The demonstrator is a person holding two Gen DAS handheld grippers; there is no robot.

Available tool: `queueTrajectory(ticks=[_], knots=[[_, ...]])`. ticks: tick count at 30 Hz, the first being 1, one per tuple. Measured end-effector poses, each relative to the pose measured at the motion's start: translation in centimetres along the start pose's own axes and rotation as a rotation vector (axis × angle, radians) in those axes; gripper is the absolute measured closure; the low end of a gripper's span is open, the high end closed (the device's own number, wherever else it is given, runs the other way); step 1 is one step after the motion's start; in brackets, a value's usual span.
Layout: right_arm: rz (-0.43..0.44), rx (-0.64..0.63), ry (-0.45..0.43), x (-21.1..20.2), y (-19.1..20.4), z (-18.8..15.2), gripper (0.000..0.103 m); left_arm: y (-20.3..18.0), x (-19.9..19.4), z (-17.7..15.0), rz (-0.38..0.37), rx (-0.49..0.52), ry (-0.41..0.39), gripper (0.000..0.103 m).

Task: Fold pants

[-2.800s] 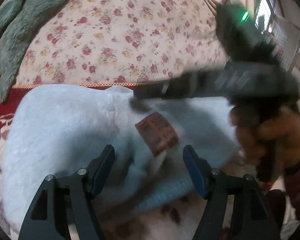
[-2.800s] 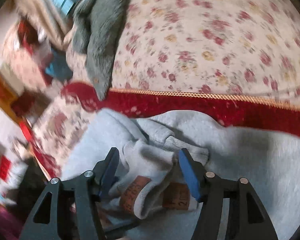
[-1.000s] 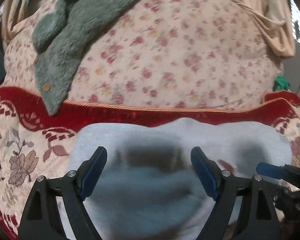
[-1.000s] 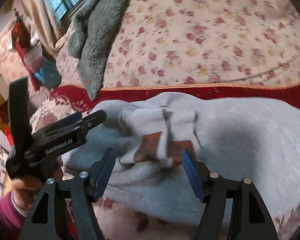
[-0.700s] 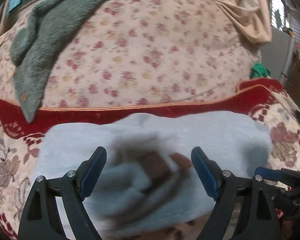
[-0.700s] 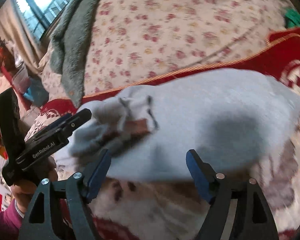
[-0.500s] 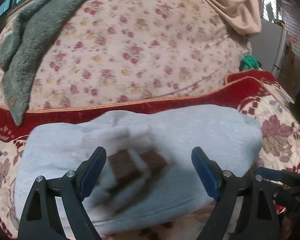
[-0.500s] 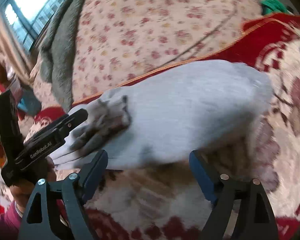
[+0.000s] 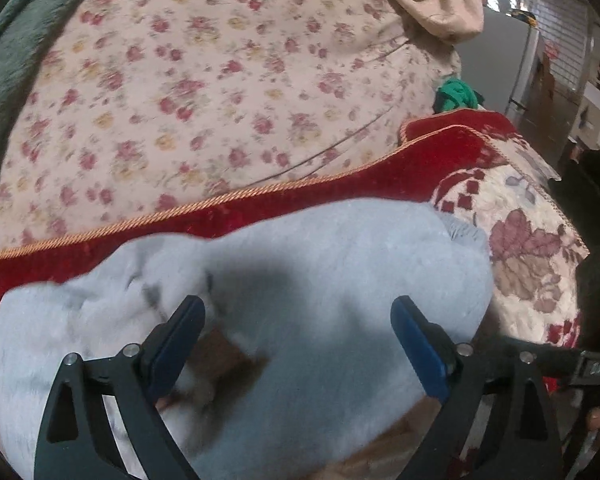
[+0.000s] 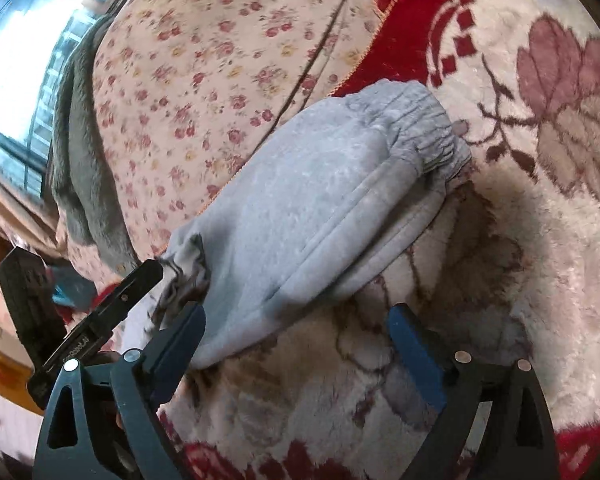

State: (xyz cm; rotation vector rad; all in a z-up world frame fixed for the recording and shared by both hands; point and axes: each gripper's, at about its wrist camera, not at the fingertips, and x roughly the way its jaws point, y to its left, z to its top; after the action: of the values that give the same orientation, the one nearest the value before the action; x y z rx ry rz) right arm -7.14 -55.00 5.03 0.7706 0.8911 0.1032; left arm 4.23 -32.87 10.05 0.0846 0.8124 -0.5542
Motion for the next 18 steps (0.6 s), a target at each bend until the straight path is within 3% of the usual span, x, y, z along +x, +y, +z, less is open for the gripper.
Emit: queueTrajectory(ticks=[5,11,18], knots=[[0.032,0.055,0.002,1.4,-1.5,0.9,0.007,-1.0,3.8,3.0,-0.118,0.068,0.073,0.008],[0.067,0.094,0.011,2.6,-2.8,1.3,0.006,-0.8,9.2,6.8,-0.187,0.075,0.146,0.008],[0.043,-0.025,-0.023,4.3,-1.5,1.6,0.005,-1.1,14.6,10.2,-0.361,0.093,0.213,0.008]])
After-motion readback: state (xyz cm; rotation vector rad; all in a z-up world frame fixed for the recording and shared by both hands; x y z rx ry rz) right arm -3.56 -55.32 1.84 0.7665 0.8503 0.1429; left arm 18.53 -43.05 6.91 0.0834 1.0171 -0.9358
